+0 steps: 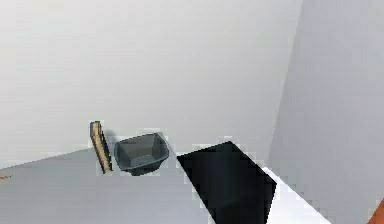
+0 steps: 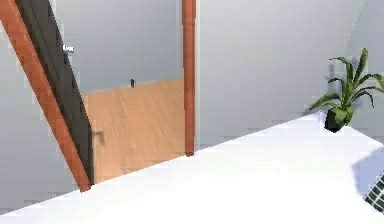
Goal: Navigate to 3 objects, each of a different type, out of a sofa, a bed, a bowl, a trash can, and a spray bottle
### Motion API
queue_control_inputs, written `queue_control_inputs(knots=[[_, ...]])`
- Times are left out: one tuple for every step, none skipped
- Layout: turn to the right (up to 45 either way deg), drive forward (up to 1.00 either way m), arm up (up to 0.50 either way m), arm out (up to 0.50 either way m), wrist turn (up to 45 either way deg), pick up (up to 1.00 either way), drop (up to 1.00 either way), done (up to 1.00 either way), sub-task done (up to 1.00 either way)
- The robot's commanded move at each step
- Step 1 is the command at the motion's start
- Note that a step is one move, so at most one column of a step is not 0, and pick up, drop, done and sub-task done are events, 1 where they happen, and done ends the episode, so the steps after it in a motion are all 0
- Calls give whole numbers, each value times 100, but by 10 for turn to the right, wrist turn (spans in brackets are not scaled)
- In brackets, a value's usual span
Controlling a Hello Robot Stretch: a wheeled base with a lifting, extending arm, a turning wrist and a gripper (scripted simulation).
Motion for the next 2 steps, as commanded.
queue_control_inputs(knots=[[-150,0,0,0,0,0,0,0,0],[0,0,0,0,0,0,0,0,100]])
